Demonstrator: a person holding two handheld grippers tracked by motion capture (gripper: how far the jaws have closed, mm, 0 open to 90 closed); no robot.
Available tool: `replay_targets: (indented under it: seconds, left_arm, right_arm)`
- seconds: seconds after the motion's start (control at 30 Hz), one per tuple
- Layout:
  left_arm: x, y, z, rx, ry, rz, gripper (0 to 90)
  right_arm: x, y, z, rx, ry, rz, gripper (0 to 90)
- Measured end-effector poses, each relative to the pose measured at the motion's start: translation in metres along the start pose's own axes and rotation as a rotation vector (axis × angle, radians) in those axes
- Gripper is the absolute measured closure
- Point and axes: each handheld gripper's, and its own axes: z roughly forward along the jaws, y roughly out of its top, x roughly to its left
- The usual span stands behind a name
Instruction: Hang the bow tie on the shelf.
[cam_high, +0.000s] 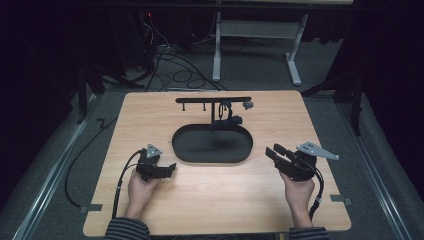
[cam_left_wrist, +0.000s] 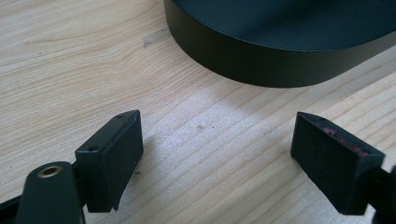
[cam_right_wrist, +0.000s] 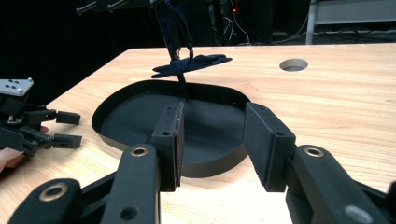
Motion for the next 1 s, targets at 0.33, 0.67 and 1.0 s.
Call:
replay_targets:
  seconds: [0.33, 0.67, 1.0]
  left_arm:
    - [0.0, 0.0, 0.0, 0.0, 0.0, 0.0, 17.4]
    - [0.0, 0.0, 0.0, 0.0, 0.0, 0.0, 17.4]
    - [0.0, 0.0, 0.0, 0.0, 0.0, 0.0, 17.4]
  right_arm:
    - [0.001, -0.01, 0.007, 0.022, 0.007, 0.001, 60.2]
    - [0.005, -0.021, 0.017, 0.052, 0.02, 0.006, 60.1]
    - [0.008, -0.029, 0.025, 0.078, 0.029, 0.004, 60.0]
